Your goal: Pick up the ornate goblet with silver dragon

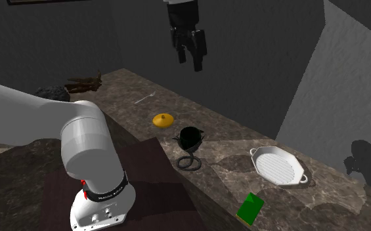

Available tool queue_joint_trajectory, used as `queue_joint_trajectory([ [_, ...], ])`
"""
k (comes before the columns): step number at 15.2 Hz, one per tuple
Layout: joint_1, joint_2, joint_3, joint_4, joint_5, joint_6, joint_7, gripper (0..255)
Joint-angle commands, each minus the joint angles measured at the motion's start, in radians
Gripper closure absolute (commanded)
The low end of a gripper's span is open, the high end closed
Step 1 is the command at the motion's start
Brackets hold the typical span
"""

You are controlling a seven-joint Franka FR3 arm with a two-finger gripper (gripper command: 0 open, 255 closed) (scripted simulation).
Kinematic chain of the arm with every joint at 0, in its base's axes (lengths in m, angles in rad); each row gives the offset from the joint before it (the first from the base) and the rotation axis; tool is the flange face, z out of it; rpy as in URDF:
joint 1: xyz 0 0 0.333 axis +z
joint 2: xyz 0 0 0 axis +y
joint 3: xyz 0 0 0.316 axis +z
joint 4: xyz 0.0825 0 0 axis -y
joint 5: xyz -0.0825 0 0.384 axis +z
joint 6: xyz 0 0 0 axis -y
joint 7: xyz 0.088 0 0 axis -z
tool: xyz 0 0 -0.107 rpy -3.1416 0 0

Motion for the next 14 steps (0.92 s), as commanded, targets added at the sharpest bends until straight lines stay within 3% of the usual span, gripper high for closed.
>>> queue_joint_trajectory([
  [1,0.0,0.0,0.0,0.0,0.0,0.0,0.0,0],
  [14,0.012,0.049,0.154,-0.358,0.127,0.359,0.265,0],
])
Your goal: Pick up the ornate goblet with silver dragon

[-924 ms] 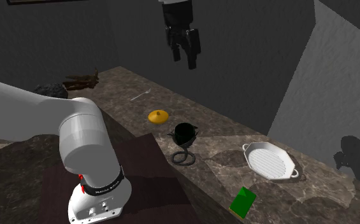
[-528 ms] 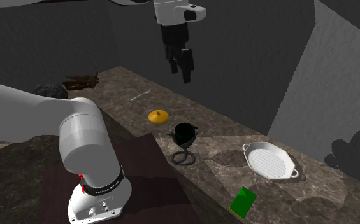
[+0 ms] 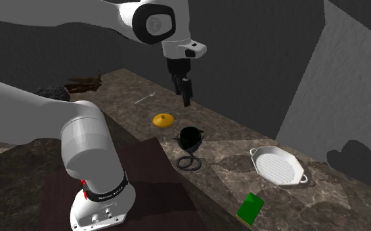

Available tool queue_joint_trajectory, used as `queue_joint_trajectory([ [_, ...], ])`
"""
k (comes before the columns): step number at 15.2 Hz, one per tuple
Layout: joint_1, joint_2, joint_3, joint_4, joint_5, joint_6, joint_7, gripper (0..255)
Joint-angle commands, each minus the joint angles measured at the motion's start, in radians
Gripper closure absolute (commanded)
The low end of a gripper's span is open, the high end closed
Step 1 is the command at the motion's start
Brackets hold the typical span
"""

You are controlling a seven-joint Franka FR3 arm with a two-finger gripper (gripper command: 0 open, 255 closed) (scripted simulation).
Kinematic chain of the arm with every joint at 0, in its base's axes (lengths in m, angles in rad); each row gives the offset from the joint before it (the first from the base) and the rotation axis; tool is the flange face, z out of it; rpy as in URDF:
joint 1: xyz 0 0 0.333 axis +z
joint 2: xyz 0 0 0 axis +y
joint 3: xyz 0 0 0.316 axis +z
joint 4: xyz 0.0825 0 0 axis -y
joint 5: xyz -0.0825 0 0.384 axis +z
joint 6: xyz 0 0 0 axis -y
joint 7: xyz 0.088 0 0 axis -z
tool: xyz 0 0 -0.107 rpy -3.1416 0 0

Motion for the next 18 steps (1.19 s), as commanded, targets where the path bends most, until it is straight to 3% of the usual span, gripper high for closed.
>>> queue_joint_trajectory([
  [1,0.003,0.033,0.028,-0.042,0.022,0.07,0.042,0],
  [6,0.012,0.151,0.104,-0.119,0.074,0.249,0.149,0],
  [12,0.0,0.374,0.208,-0.157,0.11,0.494,0.289,0],
  [18,-0.058,0.627,0.306,-0.144,0.039,0.717,0.457,0],
])
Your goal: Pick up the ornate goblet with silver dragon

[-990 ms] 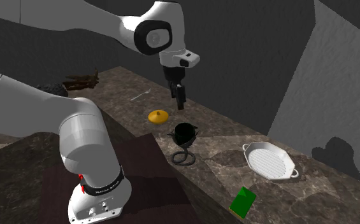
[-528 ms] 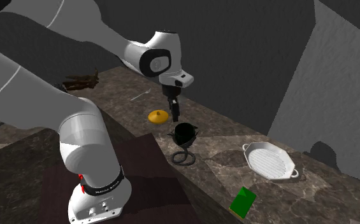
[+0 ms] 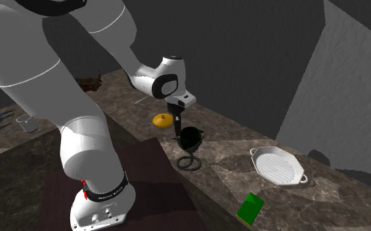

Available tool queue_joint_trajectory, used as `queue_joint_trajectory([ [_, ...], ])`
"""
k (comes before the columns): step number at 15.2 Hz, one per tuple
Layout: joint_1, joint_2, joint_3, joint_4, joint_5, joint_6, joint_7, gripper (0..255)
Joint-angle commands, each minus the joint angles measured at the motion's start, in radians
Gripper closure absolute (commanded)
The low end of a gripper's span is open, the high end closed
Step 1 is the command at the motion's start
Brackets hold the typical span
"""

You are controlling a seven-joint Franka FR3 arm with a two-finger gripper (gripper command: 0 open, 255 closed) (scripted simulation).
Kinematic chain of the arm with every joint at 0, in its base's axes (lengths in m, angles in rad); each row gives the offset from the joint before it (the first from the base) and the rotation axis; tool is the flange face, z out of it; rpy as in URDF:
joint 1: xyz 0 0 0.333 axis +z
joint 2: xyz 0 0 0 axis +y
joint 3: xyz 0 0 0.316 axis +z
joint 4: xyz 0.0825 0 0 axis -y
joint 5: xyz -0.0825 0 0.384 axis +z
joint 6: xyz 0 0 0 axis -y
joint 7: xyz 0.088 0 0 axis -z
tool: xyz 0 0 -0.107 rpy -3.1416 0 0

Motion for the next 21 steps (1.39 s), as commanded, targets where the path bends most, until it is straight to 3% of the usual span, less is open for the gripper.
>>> queue_joint_trajectory([
  [1,-0.022,0.066,0.018,0.002,-0.04,0.062,0.039,0],
  [8,-0.067,0.184,0.031,0.001,-0.18,0.168,0.14,0],
  [9,-0.067,0.184,0.032,0.002,-0.179,0.166,0.14,255],
  [18,-0.068,0.184,0.031,0.001,-0.18,0.168,0.14,255],
  [21,-0.048,0.119,0.032,0.0,-0.091,0.112,0.076,255],
])
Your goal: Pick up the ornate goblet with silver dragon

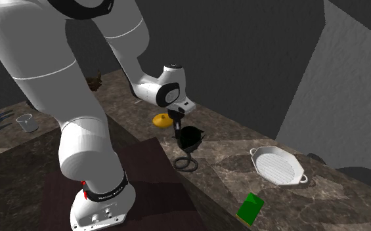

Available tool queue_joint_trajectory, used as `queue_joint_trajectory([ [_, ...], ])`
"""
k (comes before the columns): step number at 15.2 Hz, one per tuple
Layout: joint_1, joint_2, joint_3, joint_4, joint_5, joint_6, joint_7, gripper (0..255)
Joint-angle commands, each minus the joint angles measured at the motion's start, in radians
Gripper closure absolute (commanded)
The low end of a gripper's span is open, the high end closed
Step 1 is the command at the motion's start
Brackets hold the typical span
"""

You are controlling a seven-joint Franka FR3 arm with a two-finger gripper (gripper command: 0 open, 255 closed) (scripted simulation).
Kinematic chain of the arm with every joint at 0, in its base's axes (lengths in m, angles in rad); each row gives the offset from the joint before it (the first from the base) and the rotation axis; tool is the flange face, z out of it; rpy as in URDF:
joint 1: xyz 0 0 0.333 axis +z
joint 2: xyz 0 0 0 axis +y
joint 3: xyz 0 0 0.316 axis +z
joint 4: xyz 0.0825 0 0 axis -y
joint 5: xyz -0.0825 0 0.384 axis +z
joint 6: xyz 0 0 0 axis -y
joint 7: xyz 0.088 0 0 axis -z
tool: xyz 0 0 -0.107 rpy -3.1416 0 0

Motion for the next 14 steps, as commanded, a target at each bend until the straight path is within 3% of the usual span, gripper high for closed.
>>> queue_joint_trajectory([
  [1,0.013,-0.037,-0.003,0.0,0.045,-0.033,-0.031,255],
  [7,0.054,-0.153,-0.029,0.009,0.134,-0.151,-0.097,255],
  [14,0.078,-0.241,-0.052,0.025,0.169,-0.252,-0.126,255],
])
